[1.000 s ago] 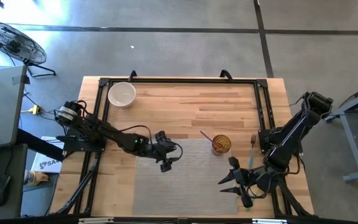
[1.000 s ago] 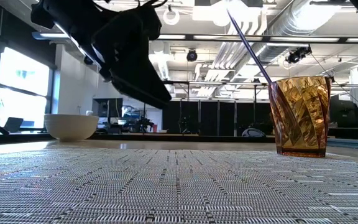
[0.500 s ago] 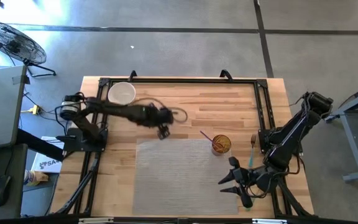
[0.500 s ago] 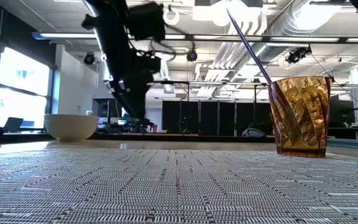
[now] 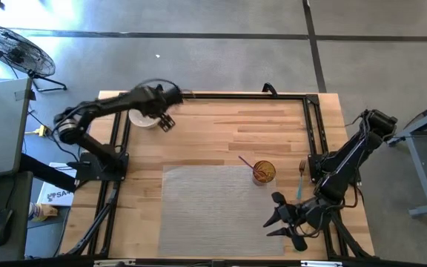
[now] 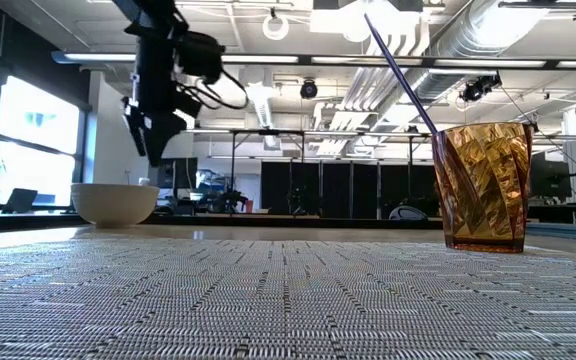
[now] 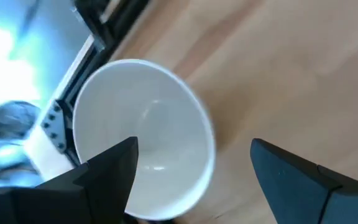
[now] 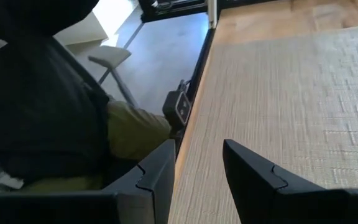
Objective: Pick & Place Utensil
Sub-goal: Put the white bowl on the gray mat to the bottom left of the brown cup
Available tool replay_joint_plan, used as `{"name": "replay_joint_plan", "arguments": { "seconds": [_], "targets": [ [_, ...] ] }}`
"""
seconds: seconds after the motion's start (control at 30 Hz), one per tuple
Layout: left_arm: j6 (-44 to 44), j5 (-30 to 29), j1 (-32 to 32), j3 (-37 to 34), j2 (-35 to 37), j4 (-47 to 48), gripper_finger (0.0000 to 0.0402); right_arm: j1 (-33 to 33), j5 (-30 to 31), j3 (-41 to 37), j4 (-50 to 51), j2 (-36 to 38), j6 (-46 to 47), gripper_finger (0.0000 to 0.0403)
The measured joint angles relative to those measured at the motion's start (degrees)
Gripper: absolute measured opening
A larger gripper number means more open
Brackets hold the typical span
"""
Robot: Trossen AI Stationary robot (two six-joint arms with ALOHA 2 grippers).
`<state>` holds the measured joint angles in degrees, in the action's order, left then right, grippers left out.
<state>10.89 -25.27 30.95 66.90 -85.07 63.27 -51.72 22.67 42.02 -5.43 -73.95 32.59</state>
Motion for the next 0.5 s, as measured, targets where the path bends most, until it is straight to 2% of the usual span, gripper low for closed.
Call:
{"name": "replay_joint_plan", "arguments": {
  "seconds": [0.17,0.27,0.33,0.5],
  "targets": [
    [-1.91,9.14,7.47,0.06,2.54,0.99,0.0305,0.0,-1.88,0.0,0.0,0.0,-0.01,0.0129],
    [-4.04,8.69,9.92,-1.39,2.41,2.0,0.0305,0.0,-1.88,0.0,0.0,0.0,0.0,0.0129],
    [-4.8,9.13,11.05,-3.59,2.43,-0.64,0.0305,0.0,-1.87,0.0,0.0,0.0,0.0,0.0129],
    [-9.85,18.6,13.17,-8.92,2.39,-7.05,0.0305,-0.01,-1.87,0.0,0.0,0.0,-0.01,0.0129]
  ]
}}
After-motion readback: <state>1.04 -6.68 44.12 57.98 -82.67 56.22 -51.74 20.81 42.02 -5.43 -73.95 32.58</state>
